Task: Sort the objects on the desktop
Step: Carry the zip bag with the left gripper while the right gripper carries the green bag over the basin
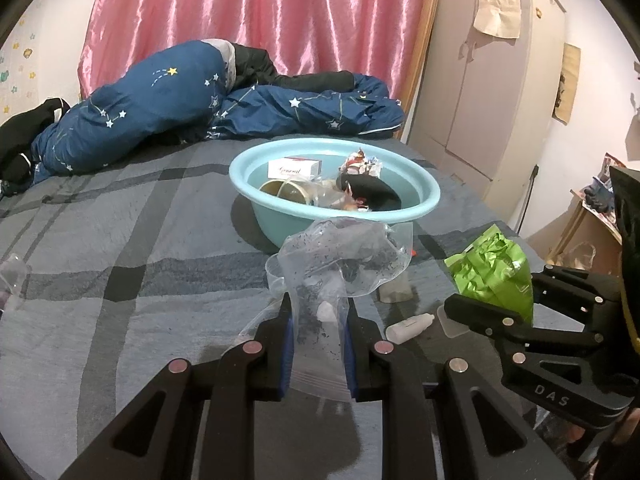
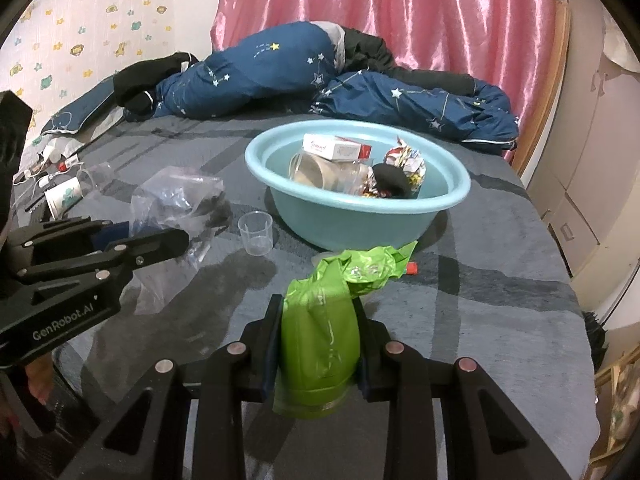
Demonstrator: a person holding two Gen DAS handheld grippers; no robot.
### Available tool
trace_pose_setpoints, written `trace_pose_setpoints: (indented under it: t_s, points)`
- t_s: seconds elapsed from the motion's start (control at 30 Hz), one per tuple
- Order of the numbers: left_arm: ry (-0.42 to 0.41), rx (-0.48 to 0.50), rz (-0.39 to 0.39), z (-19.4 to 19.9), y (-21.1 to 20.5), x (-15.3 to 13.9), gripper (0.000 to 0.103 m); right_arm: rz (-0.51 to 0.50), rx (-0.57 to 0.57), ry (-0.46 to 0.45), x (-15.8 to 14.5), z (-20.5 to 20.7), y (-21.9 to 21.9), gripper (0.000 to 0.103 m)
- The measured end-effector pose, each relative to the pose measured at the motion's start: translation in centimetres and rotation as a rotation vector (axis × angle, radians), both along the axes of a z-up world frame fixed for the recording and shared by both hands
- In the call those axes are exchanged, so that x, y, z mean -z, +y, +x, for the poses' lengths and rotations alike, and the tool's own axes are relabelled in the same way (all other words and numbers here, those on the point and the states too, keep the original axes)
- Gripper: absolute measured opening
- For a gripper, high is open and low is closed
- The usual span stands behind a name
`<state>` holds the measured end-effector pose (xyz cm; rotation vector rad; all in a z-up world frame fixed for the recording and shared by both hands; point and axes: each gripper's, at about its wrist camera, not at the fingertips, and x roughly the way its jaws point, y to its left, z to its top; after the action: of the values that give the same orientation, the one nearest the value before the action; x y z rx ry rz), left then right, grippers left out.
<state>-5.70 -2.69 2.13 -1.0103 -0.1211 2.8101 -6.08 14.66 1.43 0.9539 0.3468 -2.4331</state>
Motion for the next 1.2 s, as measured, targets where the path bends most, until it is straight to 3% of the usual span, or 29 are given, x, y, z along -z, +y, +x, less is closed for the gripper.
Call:
trace_pose_setpoints:
  t_s: [0.8,1.2]
  points:
    - [0.073,0.032,0.014,-0.1,1.1,-5.5,0.022,-0.054,0.012,0.089,-6.1,1.0,2.2,0.032]
    - [0.092,0.046,0.015,-1.4,1.8,-7.2,0.022,-0.074,0.03,0.13,-8.8,-0.4,2.7,0.02]
